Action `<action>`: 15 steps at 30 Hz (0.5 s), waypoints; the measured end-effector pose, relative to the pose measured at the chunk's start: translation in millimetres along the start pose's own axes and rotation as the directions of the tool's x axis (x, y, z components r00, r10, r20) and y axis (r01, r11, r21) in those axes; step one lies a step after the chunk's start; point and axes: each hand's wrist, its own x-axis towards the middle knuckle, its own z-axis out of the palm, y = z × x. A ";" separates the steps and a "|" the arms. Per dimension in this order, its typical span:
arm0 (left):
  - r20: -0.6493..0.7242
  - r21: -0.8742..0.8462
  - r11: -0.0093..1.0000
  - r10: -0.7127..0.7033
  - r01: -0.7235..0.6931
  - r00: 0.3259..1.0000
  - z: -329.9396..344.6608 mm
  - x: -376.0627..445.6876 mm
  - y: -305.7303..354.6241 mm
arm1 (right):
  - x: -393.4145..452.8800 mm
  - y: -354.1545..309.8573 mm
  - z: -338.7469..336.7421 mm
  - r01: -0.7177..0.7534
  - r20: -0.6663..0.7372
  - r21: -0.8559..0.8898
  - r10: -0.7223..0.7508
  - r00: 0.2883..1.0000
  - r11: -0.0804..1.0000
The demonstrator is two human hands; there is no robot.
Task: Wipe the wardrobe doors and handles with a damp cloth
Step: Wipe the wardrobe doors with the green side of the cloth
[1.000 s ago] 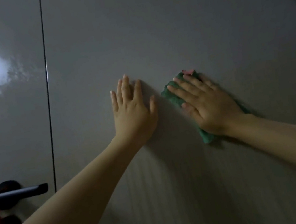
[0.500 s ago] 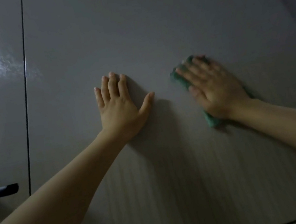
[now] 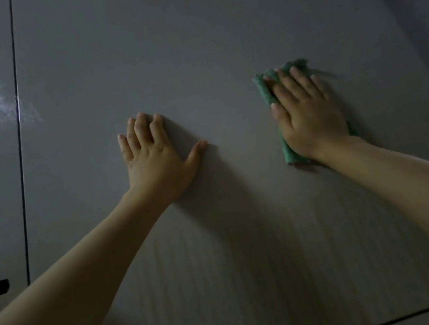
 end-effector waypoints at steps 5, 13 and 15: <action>0.028 -0.034 0.998 0.045 -0.044 0.999 9.7 -0.3 29.0 | -40.1 -28.2 0.8 0.031 -0.052 0.032 -0.029 0.998 0.999; 0.093 -0.024 1.000 0.017 -0.015 0.996 21.9 -3.2 44.4 | -15.6 15.4 -10.6 0.003 0.055 0.005 -0.003 0.998 1.000; 0.101 -0.008 1.000 0.019 -0.019 0.995 21.4 -3.3 45.4 | -11.8 13.8 -7.6 -0.062 0.046 0.012 0.061 0.997 0.998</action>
